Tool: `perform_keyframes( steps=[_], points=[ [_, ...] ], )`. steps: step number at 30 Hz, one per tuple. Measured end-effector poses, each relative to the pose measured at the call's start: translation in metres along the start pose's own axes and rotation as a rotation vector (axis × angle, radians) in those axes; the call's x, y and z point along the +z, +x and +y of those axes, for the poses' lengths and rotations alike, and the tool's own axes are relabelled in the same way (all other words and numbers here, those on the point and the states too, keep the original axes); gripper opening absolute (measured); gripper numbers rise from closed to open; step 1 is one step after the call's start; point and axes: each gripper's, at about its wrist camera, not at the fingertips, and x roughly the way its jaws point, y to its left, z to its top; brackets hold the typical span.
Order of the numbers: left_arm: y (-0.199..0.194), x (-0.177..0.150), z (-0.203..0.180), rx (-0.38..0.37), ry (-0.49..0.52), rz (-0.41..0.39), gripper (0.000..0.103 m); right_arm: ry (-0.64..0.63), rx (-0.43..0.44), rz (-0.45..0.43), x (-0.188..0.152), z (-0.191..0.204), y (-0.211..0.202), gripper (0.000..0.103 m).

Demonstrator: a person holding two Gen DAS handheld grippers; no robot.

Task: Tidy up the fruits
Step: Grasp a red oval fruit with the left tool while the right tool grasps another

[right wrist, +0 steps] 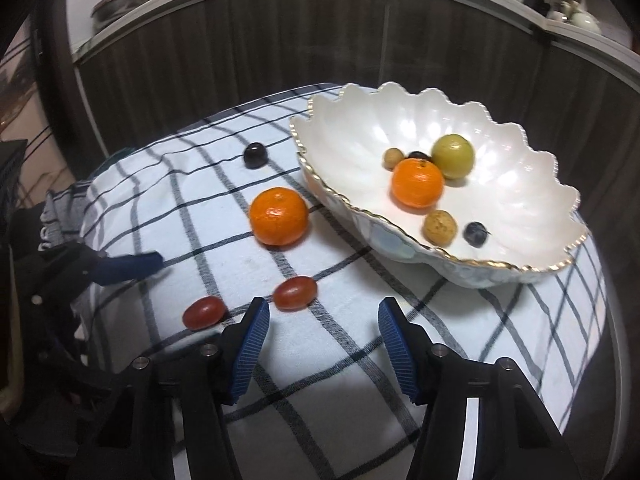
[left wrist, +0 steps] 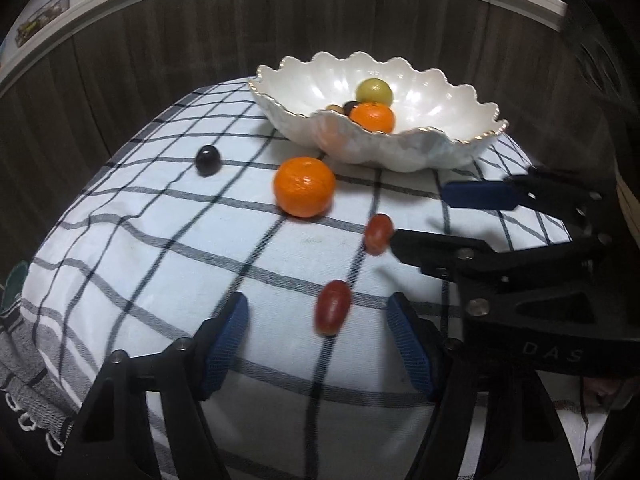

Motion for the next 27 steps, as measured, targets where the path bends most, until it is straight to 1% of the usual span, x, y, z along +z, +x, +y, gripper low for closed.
perform_keyframes(
  steps=[3,5,8,11,12,14,17,18,19,21,22,23,25,27],
  points=[
    [0.006,0.001,0.0,0.001,-0.002,0.011,0.062,-0.028,0.031,0.005,0.002,0.002,0.005,0.058],
    [0.007,0.0,0.0,0.004,-0.001,0.001,0.06,-0.039,0.045,0.013,0.003,0.003,0.01,0.058],
    [0.008,0.0,-0.002,-0.008,0.007,-0.01,0.055,-0.044,0.059,0.02,0.003,0.003,0.018,0.058],
    [0.008,0.001,-0.002,-0.016,0.01,-0.019,0.049,-0.037,0.074,0.024,0.003,0.001,0.023,0.053],
    [0.008,0.001,-0.001,-0.017,0.011,-0.021,0.047,-0.034,0.077,0.024,0.002,0.0,0.023,0.049],
    [0.008,0.001,0.0,-0.026,0.011,-0.023,0.042,-0.029,0.091,0.025,0.003,0.0,0.026,0.045],
    [0.008,0.0,-0.001,-0.03,0.021,-0.032,0.039,-0.03,0.101,0.02,0.005,0.002,0.028,0.043],
    [0.008,0.0,-0.001,-0.033,0.024,-0.034,0.035,-0.034,0.102,0.021,0.006,0.003,0.029,0.04],
    [0.009,0.001,0.0,-0.033,0.023,-0.037,0.03,-0.038,0.105,0.024,0.006,0.004,0.03,0.038],
    [0.009,0.002,0.001,-0.039,0.027,-0.038,0.025,-0.044,0.105,0.038,0.007,0.006,0.033,0.033],
    [0.009,0.002,0.0,-0.044,0.031,-0.039,0.023,-0.05,0.103,0.041,0.007,0.007,0.034,0.032],
    [0.009,0.002,0.0,-0.048,0.036,-0.039,0.022,-0.055,0.101,0.036,0.007,0.008,0.034,0.03],
    [0.009,0.002,-0.001,-0.054,0.038,-0.036,0.019,-0.063,0.106,0.034,0.007,0.009,0.034,0.03],
    [0.009,0.003,0.0,-0.059,0.038,-0.034,0.019,-0.06,0.101,0.034,0.007,0.009,0.033,0.03]
  ],
)
